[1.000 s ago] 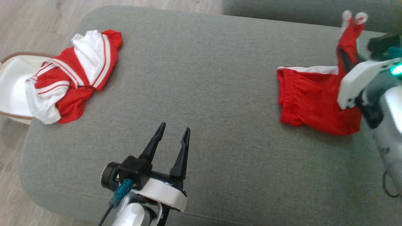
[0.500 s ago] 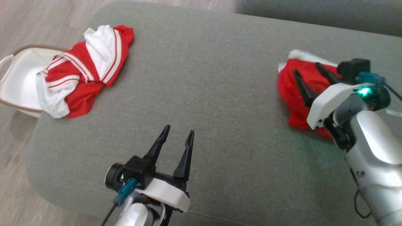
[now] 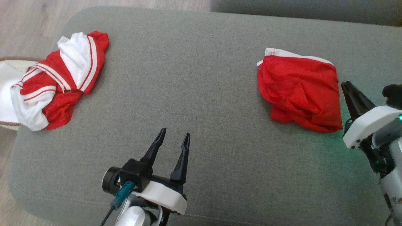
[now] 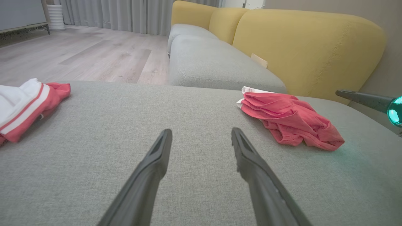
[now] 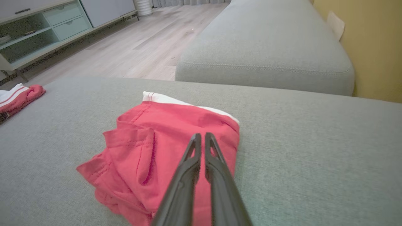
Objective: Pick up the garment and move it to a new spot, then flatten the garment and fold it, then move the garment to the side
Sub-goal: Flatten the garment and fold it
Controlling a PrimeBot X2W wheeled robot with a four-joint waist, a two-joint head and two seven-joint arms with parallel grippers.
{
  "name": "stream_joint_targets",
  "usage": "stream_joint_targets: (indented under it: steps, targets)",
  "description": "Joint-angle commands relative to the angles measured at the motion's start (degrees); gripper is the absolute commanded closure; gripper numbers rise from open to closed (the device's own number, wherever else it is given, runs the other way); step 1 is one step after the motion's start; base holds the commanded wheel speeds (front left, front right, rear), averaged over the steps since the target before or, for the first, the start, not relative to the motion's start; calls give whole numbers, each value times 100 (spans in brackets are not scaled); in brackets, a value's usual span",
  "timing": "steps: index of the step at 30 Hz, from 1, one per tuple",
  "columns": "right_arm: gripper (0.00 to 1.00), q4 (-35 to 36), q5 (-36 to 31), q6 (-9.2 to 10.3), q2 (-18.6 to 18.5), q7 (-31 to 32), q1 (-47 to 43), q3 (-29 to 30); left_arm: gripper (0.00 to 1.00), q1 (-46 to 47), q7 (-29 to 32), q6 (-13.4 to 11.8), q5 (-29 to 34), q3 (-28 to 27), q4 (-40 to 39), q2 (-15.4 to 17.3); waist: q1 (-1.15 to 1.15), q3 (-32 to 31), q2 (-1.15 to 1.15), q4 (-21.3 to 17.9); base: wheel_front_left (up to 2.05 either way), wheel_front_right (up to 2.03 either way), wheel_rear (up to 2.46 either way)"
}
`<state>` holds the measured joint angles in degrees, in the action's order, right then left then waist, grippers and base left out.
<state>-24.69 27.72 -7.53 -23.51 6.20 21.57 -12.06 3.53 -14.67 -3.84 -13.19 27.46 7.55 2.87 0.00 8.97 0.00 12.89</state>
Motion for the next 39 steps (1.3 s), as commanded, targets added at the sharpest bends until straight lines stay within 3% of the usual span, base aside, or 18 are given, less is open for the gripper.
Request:
stream_joint_targets:
  steps: [1,13,23,39]
  targets:
    - [100,231,47,4,-146,1,90,-88,0,167,-33,24,62,-190,-193,1,0,54,0,9,0,0,0]
    - [100,-67,1222,4,-504,383,502,-1238,0,402,-33,46,6,-102,-142,1,0,321,0,385,0,0,0]
    - [100,-774,1488,4,-704,38,631,-1610,0,379,-33,3,87,-57,-176,1,0,285,0,472,0,0,0]
    - [100,52,2247,4,-498,-446,356,-3424,0,297,-33,-29,70,-110,-92,0,0,-59,0,341,0,0,0]
